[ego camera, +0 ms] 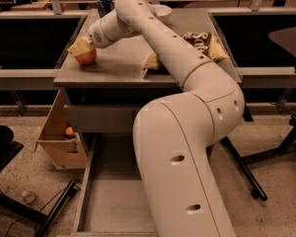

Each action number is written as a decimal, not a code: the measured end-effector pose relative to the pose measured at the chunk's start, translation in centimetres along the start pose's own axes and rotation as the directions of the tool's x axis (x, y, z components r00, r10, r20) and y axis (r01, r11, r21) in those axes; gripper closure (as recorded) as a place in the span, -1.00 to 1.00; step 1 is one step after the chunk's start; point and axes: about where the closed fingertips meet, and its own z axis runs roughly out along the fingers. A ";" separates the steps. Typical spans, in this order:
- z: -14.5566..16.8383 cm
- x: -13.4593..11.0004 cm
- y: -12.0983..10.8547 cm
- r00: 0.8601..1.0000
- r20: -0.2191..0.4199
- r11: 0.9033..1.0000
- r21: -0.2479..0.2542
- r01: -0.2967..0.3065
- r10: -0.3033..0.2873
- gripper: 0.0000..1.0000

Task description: Pick apple from middle drawer and place on counter

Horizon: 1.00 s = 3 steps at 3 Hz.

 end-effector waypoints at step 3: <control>0.0 0.0 0.0 1.000 0.000 1.000 0.000 0.000 0.000 -1.00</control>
Offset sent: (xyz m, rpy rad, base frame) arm 0.0000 0.0000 0.0000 0.0000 0.0000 0.0000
